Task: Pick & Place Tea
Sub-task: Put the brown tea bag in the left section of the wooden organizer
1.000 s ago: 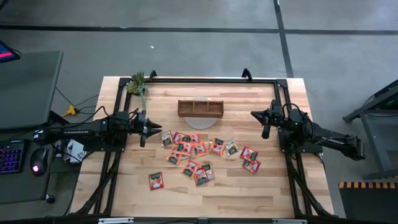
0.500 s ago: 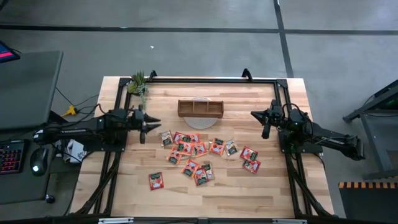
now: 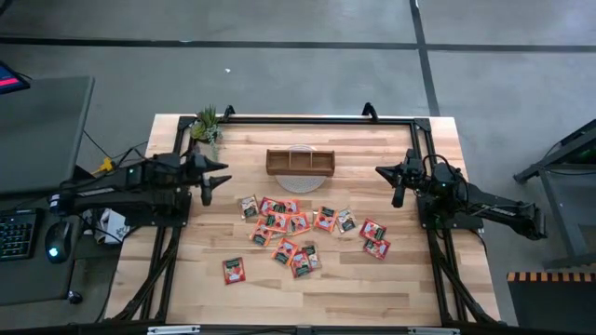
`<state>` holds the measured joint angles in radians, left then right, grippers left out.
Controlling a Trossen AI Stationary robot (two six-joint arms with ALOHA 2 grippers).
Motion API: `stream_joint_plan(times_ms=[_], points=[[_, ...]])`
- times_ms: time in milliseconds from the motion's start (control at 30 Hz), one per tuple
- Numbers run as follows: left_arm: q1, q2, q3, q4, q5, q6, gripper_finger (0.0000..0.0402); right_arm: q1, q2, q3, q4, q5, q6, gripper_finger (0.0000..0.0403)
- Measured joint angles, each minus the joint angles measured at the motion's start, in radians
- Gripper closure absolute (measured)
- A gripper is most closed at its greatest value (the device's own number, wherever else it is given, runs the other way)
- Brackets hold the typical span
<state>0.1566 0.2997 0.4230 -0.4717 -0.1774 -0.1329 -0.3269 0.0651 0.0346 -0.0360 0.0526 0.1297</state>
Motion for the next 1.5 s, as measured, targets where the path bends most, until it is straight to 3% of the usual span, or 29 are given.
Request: stream_joint_plan(times_ms=[233,467,633,733,900,1167,1500], points=[[0.000,0.072,0.103,-0.009,0.087,-0.188,0.0198,0.000,0.000,0.000,0.000,0.000,0.000,0.0402],[0.000,0.194,0.195,-0.016,0.300,-0.281,0.0198,0.000,0.000,0.000,0.000,0.000,0.000,0.0402],[0.000,0.304,0.292,-0.123,0.436,-0.264,0.0198,0.000,0.000,0.000,0.000,0.000,0.000,0.0402],[0.000,0.387,0.362,-0.240,0.412,-0.232,0.0198,0.000,0.000,0.000,0.000,0.000,0.000,0.0402],[0.000,0.565,0.438,-0.389,0.273,-0.205,0.0198,0.000,0.000,0.000,0.000,0.000,0.000,0.0402],[-0.032,0.815,0.450,-0.344,0.225,-0.271,0.0198,0.000,0.000,0.000,0.000,0.000,0.000,0.0402],[-0.042,1.000,0.450,-0.381,0.151,-0.349,0.0198,0.000,0.000,0.000,0.002,0.000,0.000,0.0402]])
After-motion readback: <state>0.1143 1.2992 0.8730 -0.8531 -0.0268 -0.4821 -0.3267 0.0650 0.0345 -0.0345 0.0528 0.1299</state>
